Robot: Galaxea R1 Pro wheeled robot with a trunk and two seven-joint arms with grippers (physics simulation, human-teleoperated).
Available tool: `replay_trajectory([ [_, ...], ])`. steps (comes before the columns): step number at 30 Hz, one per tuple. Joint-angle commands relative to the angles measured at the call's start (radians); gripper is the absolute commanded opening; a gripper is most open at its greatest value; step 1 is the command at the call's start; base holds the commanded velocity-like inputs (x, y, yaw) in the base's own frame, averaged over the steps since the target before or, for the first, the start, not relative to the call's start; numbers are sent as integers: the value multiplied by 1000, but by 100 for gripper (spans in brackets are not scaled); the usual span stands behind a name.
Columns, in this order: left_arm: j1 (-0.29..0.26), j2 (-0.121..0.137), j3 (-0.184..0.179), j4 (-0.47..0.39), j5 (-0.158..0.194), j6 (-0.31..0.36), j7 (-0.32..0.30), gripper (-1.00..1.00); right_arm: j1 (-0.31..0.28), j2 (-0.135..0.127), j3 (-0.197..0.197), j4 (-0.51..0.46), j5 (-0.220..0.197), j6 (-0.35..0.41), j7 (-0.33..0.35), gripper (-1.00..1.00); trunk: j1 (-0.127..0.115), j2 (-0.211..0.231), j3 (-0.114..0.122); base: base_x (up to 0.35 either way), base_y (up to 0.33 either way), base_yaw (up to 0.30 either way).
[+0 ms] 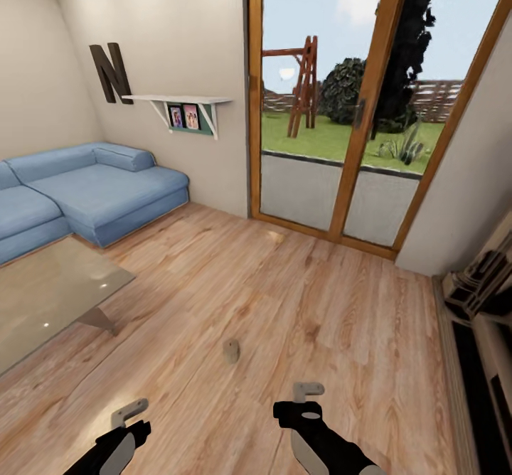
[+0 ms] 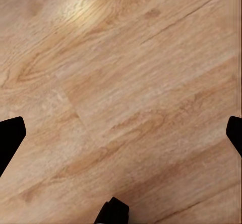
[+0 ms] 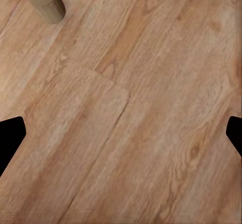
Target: Place each of the two pumpkins and all three candles from the living room inside a cabinet in the living room (use any cabinet), then make sure every cabinet is closed, and position the cauldron so it is next to a table in the living room.
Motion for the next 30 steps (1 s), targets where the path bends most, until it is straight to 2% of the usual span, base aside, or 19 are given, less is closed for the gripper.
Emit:
replay_trajectory([
  [1,0,1,-8,-3,7,5,9,100,-1,-1,8,-2,-5,5,-8,100,0,-1,-1,230,-216,0],
  [13,0,2,-8,-3,8,5,9,100,-1,-2,8,-3,-8,4,20,100,0,-1,-1,252,-31,0],
  [30,0,1,-8,-3,8,5,9,100,-1,-2,7,-3,-8,4,24,100,0,-1,-1,255,0,0],
])
